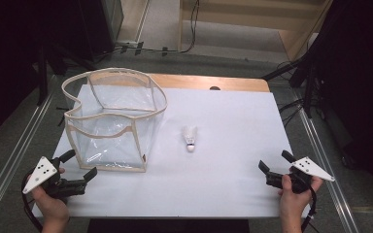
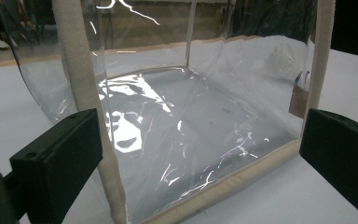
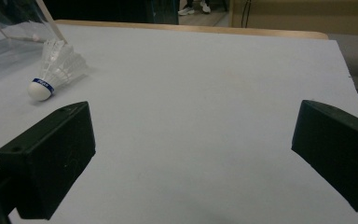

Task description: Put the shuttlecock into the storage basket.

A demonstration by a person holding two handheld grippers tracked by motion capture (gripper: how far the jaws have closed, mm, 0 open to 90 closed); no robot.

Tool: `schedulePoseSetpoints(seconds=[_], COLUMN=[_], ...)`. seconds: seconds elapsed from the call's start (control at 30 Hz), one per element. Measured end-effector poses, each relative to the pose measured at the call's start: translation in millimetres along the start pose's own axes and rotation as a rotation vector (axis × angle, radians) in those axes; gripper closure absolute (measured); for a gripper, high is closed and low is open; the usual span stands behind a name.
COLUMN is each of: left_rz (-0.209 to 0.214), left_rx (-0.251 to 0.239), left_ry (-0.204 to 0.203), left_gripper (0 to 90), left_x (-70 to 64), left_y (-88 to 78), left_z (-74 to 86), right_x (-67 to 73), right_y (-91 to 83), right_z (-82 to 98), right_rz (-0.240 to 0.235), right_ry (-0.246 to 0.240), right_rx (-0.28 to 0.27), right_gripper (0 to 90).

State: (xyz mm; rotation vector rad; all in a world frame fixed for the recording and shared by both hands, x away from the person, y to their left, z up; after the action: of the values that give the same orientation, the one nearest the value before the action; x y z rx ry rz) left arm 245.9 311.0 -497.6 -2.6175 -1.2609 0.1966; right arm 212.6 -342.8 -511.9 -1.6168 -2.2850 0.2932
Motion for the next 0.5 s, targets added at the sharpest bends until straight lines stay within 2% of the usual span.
schedulePoseSetpoints(seconds=[0.2, 0.5], left_rz=[-0.001, -0.004], left_rx=[0.001, 0.002], left_ry=[0.002, 0.002], left_gripper=[0.0, 0.0], left_x=[-0.2, -0.5], left_y=[0.0, 0.0], left_z=[0.0, 0.2], right_x=[6.8, 19.8], right_y=[1.1, 5.5], right_z=[-4.0, -12.4], right_rz=[0.001, -0.023], right_ry=[-0.026, -0.053], right_rx=[0.01, 0.009], right_gripper=[0.0, 0.0])
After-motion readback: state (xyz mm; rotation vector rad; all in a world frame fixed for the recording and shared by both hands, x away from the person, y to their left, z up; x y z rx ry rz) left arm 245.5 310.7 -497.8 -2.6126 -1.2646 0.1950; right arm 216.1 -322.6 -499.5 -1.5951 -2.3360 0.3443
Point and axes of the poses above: each handheld gripper's, and its own axes: y roughly forward along the jaws, z roughly out of its underside, x roughly to its left, the point moved 1 cm from there along y, roughly forward along the jaws, and after that the axes turned 1 degree about y, right-handed, at the moved point
